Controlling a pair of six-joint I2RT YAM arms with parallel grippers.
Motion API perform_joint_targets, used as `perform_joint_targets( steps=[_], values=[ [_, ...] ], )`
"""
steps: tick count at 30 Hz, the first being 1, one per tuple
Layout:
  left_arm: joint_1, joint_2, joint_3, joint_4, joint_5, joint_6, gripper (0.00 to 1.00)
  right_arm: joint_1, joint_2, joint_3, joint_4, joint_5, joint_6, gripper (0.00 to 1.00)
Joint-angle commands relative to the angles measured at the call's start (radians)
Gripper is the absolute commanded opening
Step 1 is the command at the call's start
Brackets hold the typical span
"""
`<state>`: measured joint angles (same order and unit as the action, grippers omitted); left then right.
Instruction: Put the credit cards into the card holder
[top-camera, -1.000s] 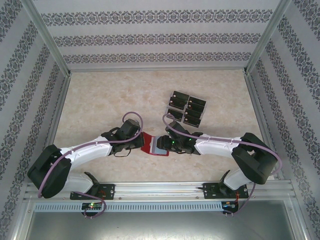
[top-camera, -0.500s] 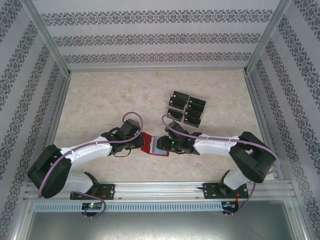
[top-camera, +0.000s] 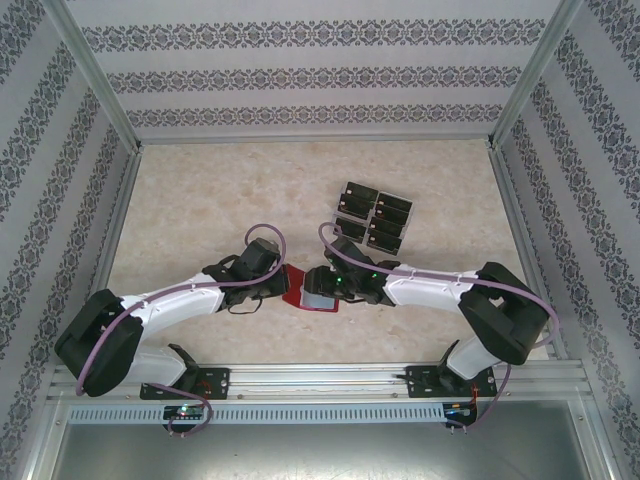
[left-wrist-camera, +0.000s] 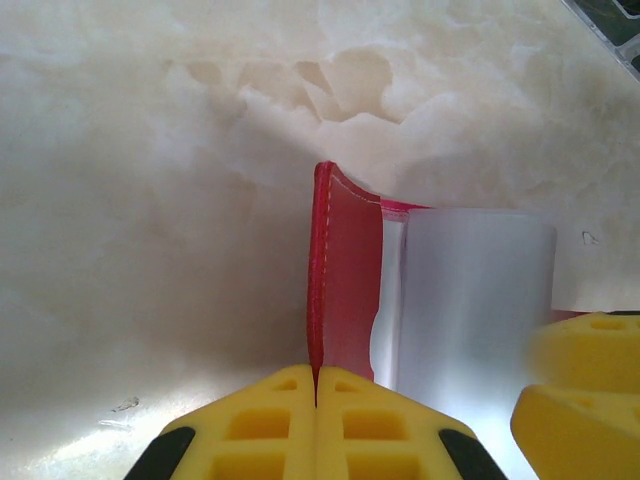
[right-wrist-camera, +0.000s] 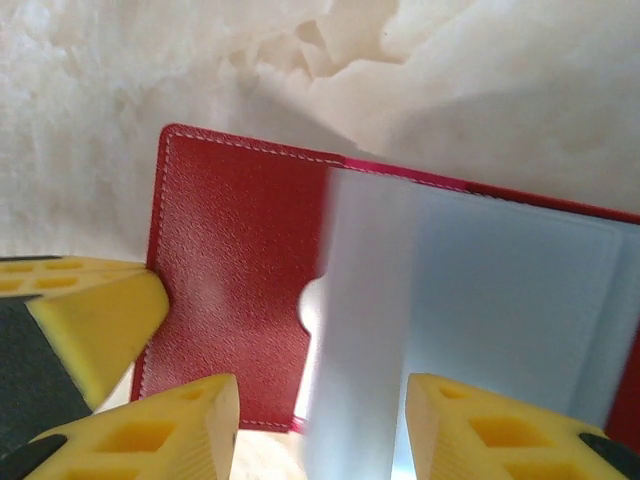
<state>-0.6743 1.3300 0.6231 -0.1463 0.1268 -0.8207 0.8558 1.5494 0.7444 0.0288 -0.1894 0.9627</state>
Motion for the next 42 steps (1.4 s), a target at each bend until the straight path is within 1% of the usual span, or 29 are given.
perform_joint_targets(
  steps=[1,3,5,8,11,13,15,20,25,30,35,39,42],
  values=[
    [-0.01,-0.021,-0.025,0.033,0.005,-0.021,0.0,0.013,0.028,0.028,0.05,-0.031,0.025,0.48],
    [-0.01,-0.031,-0.036,0.036,-0.006,-0.029,0.01,0.014,0.04,0.032,0.067,-0.036,0.033,0.48],
    [-0.01,-0.046,-0.054,0.039,-0.022,-0.04,0.08,0.015,0.05,0.039,0.078,-0.041,0.04,0.48],
    [-0.01,-0.081,-0.085,0.045,-0.05,-0.057,0.14,0.016,0.067,0.051,0.089,-0.043,0.049,0.48],
    [-0.008,-0.118,-0.116,0.048,-0.075,-0.079,0.3,0.02,0.083,0.068,0.093,-0.045,0.056,0.47],
    [-0.009,-0.152,-0.138,0.057,-0.09,-0.093,0.43,0.023,0.093,0.078,0.094,-0.043,0.058,0.47],
    [-0.008,-0.183,-0.156,0.054,-0.109,-0.104,0.52,0.026,0.102,0.091,0.09,-0.045,0.058,0.47],
    [-0.007,-0.274,-0.185,0.001,-0.178,-0.129,0.67,0.037,0.123,0.114,0.087,-0.05,0.066,0.47],
    [-0.002,-0.396,-0.2,-0.119,-0.29,-0.172,0.81,0.054,0.169,0.162,0.071,-0.058,0.07,0.47],
    [0.004,-0.509,-0.209,-0.187,-0.346,-0.178,0.87,0.069,0.257,0.228,0.052,-0.07,0.085,0.47],
    [0.007,-0.55,-0.198,-0.227,-0.336,-0.146,0.93,0.071,0.325,0.245,0.089,-0.096,0.114,0.47],
    [0.007,-0.543,-0.186,-0.224,-0.31,-0.11,0.97,0.071,0.299,0.246,0.106,-0.113,0.095,0.48],
    [0.007,-0.522,-0.181,-0.207,-0.285,-0.085,0.99,0.07,0.245,0.248,0.1,-0.121,0.065,0.5]
  ],
)
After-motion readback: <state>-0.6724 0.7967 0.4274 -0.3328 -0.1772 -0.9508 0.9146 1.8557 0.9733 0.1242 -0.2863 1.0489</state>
